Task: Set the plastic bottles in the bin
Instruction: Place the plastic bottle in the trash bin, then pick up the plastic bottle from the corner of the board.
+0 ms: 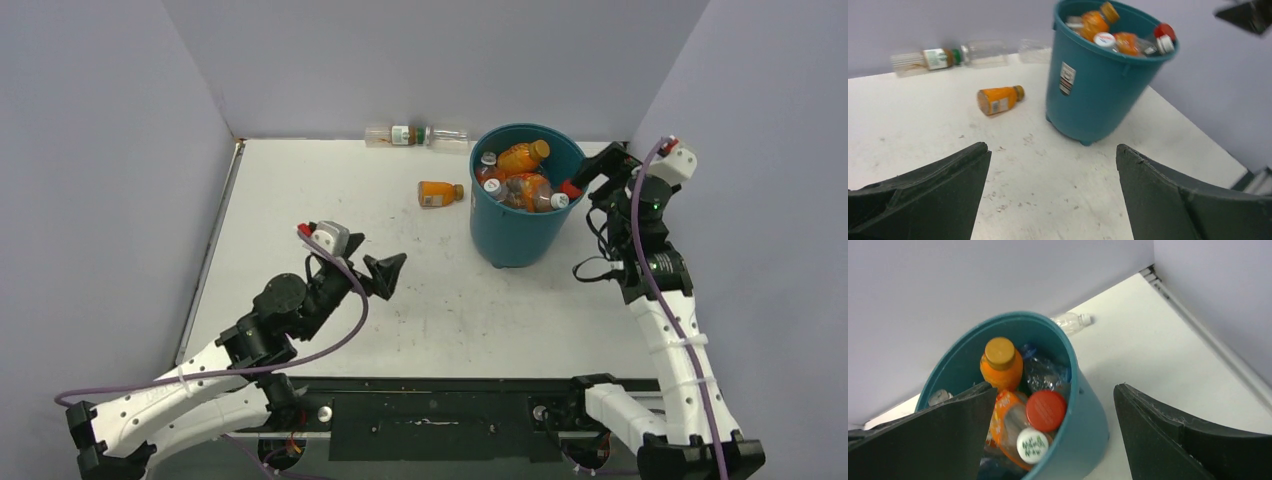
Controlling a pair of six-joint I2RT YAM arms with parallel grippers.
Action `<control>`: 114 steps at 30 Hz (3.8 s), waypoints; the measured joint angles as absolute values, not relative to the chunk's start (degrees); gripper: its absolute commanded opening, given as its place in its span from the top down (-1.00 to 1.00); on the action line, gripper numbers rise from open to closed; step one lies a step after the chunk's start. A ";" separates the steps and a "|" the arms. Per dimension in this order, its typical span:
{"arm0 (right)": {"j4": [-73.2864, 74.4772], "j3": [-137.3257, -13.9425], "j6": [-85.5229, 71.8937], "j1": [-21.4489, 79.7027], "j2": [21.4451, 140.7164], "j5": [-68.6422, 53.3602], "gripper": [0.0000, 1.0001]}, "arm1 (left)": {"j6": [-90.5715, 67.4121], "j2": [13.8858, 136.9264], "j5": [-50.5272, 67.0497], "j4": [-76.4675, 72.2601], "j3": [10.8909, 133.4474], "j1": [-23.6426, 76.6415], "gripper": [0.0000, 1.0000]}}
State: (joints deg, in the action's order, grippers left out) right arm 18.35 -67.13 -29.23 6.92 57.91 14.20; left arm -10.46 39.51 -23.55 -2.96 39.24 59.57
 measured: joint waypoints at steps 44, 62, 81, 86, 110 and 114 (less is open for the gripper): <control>23.83 -18.04 -40.56 12.80 1.72 -17.41 -0.75 | -74.67 141.21 -12.64 -32.29 103.24 17.39 -0.93; 20.23 -16.21 -40.38 13.13 8.75 -18.41 -0.75 | -82.74 160.18 -17.82 -6.07 136.22 17.21 -0.74; 17.47 -14.55 -40.18 13.30 11.60 -18.28 -0.76 | -91.59 174.39 -19.64 -14.06 153.40 17.04 -0.69; 16.60 -13.52 -40.40 13.30 12.51 -17.98 -0.76 | -91.92 175.63 -21.30 -18.33 153.62 17.02 -0.64; 13.19 -11.44 -42.76 13.54 16.80 -16.75 -0.75 | -88.38 174.63 -20.84 -29.95 144.66 16.34 0.89; 13.13 -11.44 -42.74 13.56 16.60 -16.78 -0.74 | -87.83 168.33 -20.53 -37.15 131.52 16.01 1.00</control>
